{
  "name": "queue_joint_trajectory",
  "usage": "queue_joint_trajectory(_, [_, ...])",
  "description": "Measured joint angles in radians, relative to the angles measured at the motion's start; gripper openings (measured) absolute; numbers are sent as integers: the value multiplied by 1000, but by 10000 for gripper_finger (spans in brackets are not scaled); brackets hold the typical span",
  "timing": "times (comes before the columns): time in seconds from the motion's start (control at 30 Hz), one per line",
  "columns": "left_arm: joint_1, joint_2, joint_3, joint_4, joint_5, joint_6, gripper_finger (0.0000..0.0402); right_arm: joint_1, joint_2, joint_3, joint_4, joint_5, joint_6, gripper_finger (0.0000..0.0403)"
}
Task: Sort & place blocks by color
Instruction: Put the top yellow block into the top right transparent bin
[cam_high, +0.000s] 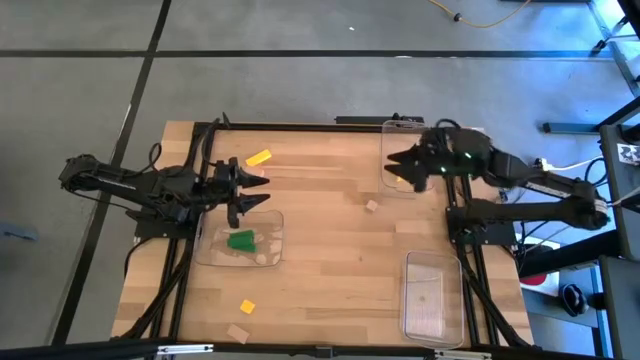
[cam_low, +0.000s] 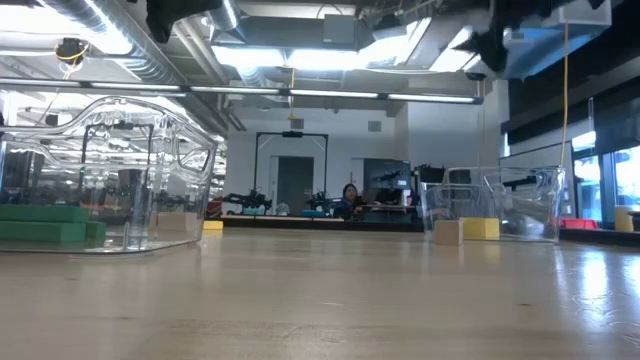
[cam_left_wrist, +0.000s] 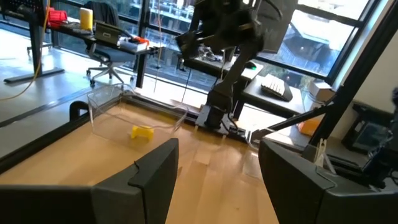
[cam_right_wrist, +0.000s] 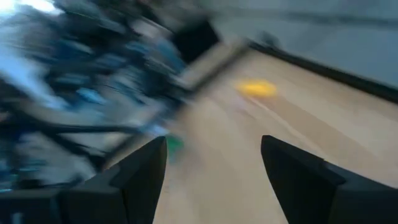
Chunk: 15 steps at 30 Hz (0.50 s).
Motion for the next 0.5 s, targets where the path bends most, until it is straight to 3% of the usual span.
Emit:
queue_joint_trajectory(0.13, [0,0,0,5,0,0,214,128,-40,-65,222,2,-67,264])
queue_joint_trajectory(0.3, [0,0,0,5,-14,0,214,200,-23,-80,247,7,-247,264])
queue_joint_trajectory(0.5, [0,0,0,29,-51,0,214,227,16,-80,265,7,-321,264])
